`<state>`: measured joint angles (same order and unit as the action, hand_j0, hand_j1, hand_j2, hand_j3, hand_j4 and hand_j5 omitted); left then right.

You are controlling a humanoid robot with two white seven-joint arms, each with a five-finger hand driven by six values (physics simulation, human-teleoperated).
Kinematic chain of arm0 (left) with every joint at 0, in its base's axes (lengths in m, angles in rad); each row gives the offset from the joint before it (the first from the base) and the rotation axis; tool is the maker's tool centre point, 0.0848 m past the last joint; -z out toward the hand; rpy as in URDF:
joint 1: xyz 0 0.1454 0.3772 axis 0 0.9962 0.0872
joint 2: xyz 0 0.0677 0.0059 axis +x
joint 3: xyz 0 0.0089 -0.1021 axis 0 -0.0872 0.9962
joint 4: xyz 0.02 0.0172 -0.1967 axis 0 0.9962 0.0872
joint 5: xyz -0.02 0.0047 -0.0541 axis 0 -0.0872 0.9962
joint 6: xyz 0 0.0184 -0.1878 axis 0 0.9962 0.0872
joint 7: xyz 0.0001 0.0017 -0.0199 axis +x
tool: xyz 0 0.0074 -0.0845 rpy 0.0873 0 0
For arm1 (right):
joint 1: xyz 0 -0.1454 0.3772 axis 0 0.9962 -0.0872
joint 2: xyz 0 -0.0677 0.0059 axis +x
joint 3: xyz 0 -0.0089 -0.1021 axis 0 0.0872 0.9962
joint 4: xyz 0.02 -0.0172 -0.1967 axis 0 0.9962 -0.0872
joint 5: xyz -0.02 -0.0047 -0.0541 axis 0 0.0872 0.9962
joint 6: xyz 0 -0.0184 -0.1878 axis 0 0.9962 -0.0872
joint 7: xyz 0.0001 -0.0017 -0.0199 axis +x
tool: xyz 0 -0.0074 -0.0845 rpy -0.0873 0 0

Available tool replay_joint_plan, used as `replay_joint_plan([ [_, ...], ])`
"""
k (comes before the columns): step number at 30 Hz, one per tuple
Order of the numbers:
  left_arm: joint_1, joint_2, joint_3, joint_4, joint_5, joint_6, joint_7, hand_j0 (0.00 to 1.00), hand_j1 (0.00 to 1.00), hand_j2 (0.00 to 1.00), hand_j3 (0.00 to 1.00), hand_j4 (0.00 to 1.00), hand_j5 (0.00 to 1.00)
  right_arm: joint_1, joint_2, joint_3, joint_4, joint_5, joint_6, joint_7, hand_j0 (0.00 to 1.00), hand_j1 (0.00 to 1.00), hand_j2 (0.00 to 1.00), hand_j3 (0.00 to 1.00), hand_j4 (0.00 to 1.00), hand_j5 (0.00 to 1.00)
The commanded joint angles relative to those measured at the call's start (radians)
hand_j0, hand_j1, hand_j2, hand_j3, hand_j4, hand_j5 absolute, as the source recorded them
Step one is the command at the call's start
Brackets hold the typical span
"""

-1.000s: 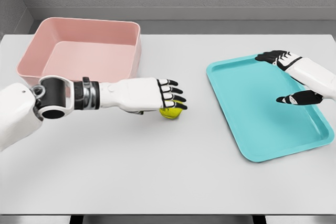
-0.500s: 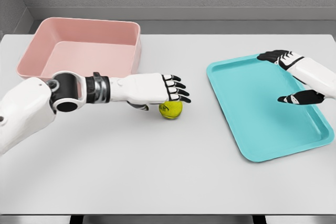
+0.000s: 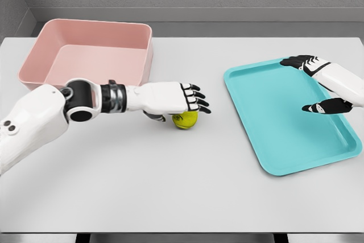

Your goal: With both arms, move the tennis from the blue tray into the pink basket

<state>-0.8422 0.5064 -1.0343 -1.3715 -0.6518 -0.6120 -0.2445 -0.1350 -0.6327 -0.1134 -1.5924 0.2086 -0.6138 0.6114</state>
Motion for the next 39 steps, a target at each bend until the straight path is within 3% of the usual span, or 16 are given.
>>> replay_joint_plan([
  [1, 0.0, -0.011, 0.0, 0.012, 0.004, 0.001, 0.001, 1.0, 1.0, 1.0, 1.0, 1.0, 1.0, 0.0, -0.001, 0.0, 0.0, -0.008, 0.003, -0.001, 1.0, 1.0, 1.0, 1.0, 1.0, 1.0],
  [19, 0.002, -0.022, -0.041, 0.046, 0.007, 0.001, 0.001, 0.94, 0.94, 0.94, 0.94, 0.94, 0.94, -0.002, -0.001, -0.003, 0.035, -0.008, 0.003, -0.001, 1.0, 1.0, 1.0, 1.0, 1.0, 1.0],
  [25, -0.002, -0.02, -0.039, 0.048, 0.009, 0.001, -0.032, 0.57, 0.57, 0.57, 0.57, 0.57, 0.57, -0.002, -0.001, -0.005, 0.035, -0.008, 0.003, -0.001, 1.0, 1.0, 1.0, 1.0, 1.0, 1.0],
  [27, -0.002, -0.02, -0.039, 0.048, 0.009, 0.001, -0.038, 0.52, 0.52, 0.52, 0.52, 0.52, 0.52, -0.002, -0.001, -0.005, 0.037, -0.008, 0.003, -0.001, 1.0, 1.0, 1.0, 1.0, 1.0, 1.0],
  [39, -0.029, -0.022, -0.036, 0.035, 0.047, 0.001, -0.038, 0.54, 0.54, 0.54, 0.54, 0.54, 0.54, -0.002, -0.001, -0.005, 0.035, -0.008, 0.003, -0.001, 1.0, 1.0, 1.0, 1.0, 1.0, 1.0],
])
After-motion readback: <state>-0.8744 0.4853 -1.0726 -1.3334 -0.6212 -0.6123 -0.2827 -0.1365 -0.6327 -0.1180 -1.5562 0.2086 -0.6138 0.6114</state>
